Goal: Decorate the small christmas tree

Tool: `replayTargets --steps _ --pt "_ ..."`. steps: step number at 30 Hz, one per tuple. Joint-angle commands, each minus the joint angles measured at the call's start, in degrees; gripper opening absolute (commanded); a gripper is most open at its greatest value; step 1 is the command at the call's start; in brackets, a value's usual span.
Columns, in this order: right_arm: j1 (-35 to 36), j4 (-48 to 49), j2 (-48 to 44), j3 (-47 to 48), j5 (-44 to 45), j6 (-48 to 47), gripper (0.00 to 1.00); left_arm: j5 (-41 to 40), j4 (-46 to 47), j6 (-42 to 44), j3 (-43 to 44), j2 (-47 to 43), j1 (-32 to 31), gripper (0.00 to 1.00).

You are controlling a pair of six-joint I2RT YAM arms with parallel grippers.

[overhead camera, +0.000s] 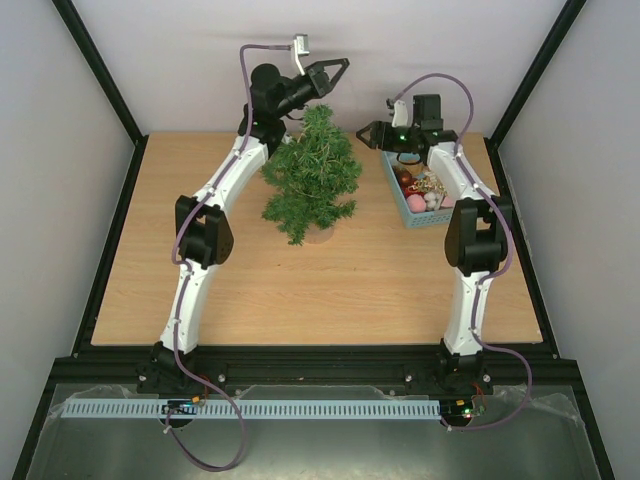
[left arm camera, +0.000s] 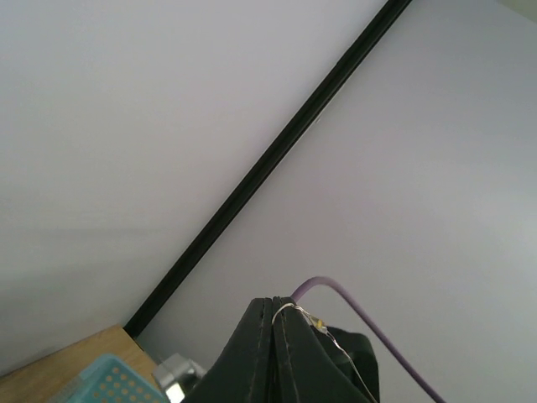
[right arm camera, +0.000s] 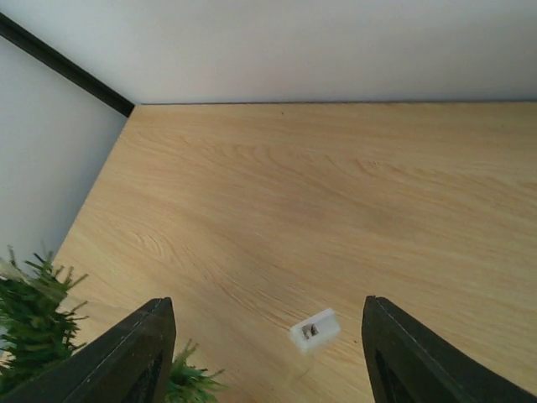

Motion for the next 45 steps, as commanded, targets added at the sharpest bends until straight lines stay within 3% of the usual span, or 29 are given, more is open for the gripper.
replayTargets --steps 1,15,27,33,45 --pt "-0.2 5.9 -5.3 -3.8 0.7 0.3 0.62 0.4 2.0 0.6 2.3 -0.1 -0.2 0.02" --pt "1.0 10.9 -2.7 -0.8 -3.3 3.7 0.60 0.8 3.3 -0.2 2.1 -0.6 -0.6 0.02" --pt "2.5 14.4 -5.3 -6.0 -2.0 3.7 0.60 1.1 3.1 0.1 2.0 -0.7 -0.9 0.02" --pt "0.9 16.9 -8.8 -12.1 5.8 7.1 0.60 1.3 2.4 0.7 1.6 -1.2 -0.8 0.02" --pt "-0.4 21.3 -13.0 -19.1 2.6 8.5 0.60 1.4 3.2 0.5 0.7 -2.1 -0.9 0.02"
